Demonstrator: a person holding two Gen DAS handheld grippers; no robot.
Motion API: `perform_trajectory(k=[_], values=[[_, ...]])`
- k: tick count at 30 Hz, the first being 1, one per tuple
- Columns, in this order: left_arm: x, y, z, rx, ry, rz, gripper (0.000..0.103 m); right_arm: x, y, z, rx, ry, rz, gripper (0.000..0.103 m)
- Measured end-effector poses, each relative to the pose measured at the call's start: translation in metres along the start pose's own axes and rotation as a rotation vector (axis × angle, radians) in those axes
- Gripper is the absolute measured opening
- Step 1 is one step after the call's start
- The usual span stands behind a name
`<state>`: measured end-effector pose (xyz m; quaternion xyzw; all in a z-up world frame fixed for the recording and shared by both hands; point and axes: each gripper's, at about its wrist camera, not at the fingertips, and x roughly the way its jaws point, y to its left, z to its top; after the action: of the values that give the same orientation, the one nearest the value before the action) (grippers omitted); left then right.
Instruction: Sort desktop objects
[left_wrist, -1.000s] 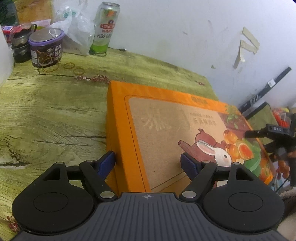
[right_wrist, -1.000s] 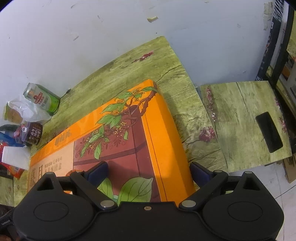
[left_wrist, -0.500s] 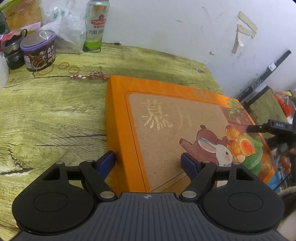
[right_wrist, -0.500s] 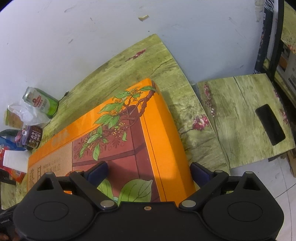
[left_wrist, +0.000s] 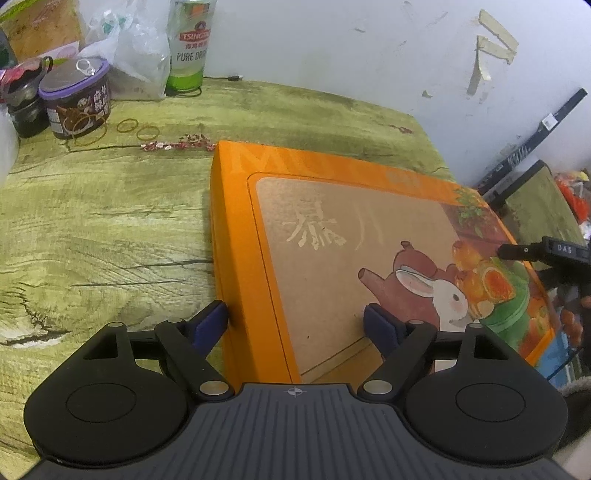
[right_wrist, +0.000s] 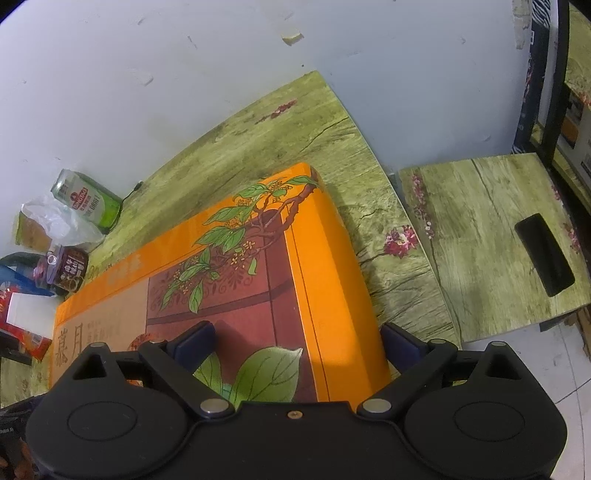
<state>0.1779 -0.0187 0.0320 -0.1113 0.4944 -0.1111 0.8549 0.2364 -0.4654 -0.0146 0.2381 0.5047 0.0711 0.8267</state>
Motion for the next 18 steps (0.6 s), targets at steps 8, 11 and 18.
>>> perform_trajectory(k=[8, 11, 18], values=[[-0.004, 0.007, 0.005, -0.093, 0.012, -0.006, 0.089, 0.002, -0.004, -0.001, 0.025, 0.009, 0.027, 0.1], [-0.009, 0.019, 0.008, -0.199, -0.017, -0.021, 0.097, 0.0, -0.008, -0.002, 0.041, 0.013, 0.044, 0.1], [-0.004, 0.039, 0.024, -0.365, -0.024, -0.024, 0.103, -0.009, -0.026, 0.004, 0.141, -0.031, 0.057, 0.103]])
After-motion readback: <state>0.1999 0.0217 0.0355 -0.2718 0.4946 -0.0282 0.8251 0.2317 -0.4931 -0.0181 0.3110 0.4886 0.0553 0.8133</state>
